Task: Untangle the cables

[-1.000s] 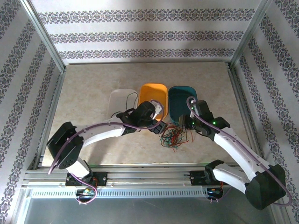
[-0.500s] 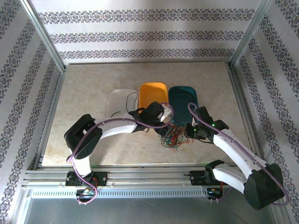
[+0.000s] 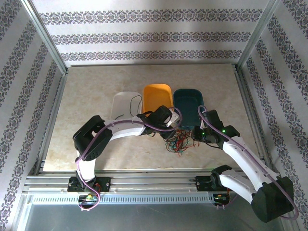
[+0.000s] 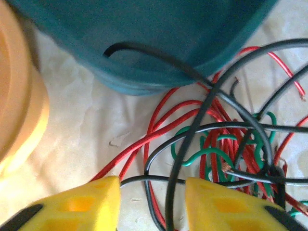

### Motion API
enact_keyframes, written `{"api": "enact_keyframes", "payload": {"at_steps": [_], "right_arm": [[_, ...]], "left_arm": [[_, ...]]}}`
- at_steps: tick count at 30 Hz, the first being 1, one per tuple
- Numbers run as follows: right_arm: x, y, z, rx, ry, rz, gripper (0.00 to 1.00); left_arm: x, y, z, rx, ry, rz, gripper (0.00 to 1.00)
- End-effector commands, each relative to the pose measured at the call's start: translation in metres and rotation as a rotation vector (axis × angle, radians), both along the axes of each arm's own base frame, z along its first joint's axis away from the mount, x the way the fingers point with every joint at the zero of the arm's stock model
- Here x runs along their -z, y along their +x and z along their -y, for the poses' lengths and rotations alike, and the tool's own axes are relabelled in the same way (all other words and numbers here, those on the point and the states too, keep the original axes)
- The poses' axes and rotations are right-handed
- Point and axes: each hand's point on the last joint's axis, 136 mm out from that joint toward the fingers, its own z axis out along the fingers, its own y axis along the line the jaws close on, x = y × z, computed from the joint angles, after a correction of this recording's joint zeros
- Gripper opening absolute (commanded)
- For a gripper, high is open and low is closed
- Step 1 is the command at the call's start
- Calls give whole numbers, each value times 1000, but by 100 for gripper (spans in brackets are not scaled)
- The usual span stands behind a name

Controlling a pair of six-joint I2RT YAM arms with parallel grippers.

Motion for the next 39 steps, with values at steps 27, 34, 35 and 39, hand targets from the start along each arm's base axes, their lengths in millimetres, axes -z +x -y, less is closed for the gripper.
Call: {"api": "enact_keyframes", "payload": {"at_steps": [27, 34, 35, 39], "right_arm": [[-8, 5, -59, -255, 120, -4, 63], [7, 4, -48, -211, 80, -44, 63], [8, 4, -46, -204, 81, -44, 64], [8, 5, -40, -174, 86, -36, 64]], "left_arm": [[-270, 5, -20, -91, -386, 454, 0], [-357, 8, -66, -205, -444, 658, 0], [-369, 9, -74, -229, -459, 680, 0], [-405, 7, -99, -287, -516, 760, 0]]}}
